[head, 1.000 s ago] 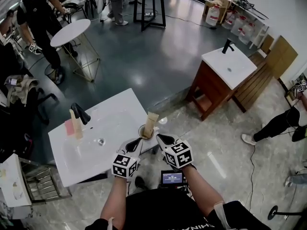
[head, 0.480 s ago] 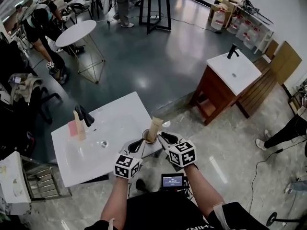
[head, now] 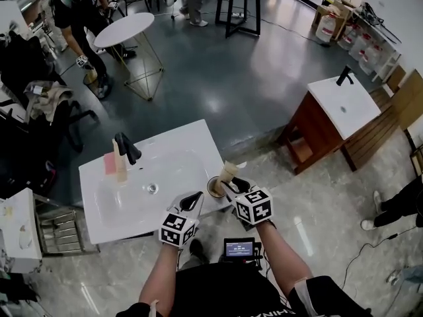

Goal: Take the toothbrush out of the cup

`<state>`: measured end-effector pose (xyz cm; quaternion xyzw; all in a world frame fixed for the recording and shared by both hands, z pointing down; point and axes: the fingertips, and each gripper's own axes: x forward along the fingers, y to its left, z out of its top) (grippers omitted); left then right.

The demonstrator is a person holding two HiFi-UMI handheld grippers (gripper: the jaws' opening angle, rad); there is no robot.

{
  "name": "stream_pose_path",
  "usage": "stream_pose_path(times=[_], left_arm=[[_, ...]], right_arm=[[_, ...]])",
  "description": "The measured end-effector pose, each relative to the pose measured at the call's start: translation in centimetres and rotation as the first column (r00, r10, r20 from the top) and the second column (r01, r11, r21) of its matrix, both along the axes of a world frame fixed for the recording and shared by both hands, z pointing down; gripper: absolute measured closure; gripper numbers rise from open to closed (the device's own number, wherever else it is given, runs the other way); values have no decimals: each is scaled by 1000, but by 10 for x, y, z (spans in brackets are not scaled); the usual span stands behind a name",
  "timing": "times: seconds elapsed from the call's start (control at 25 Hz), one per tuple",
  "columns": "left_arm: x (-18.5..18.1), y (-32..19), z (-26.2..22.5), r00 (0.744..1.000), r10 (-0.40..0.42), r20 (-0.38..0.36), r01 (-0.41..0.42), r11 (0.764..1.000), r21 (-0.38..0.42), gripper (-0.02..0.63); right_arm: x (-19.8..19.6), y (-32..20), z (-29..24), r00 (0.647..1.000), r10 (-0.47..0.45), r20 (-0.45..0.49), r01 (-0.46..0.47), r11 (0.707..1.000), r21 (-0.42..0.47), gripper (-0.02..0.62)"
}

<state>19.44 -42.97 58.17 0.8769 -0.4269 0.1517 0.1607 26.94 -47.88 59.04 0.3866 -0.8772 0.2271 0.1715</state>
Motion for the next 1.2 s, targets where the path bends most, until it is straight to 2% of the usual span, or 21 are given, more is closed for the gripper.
stream_pose_path(times=[0.16,0.24,0.56,1.2], left_arm=[[-10,1,3,1000,-26,4,26,1000,-11,597],[-14,1,4,999,-33,4,33,999,-12,597],[-14,4,0,1000,-9,-2,9,1000,6,597],[3,5,-21,996,93,-9,-93,994,66,597]], right_arm=[[-6,-4,-2,1000,-2,-11,3,1000,20,527],[-10,-4,-3,1000,-10,-11,10,1000,25,536],[-11,3,-21,1000,7,5,-8,998,60,545],[4,13,-99,992,88,96,-105,976,193,546]])
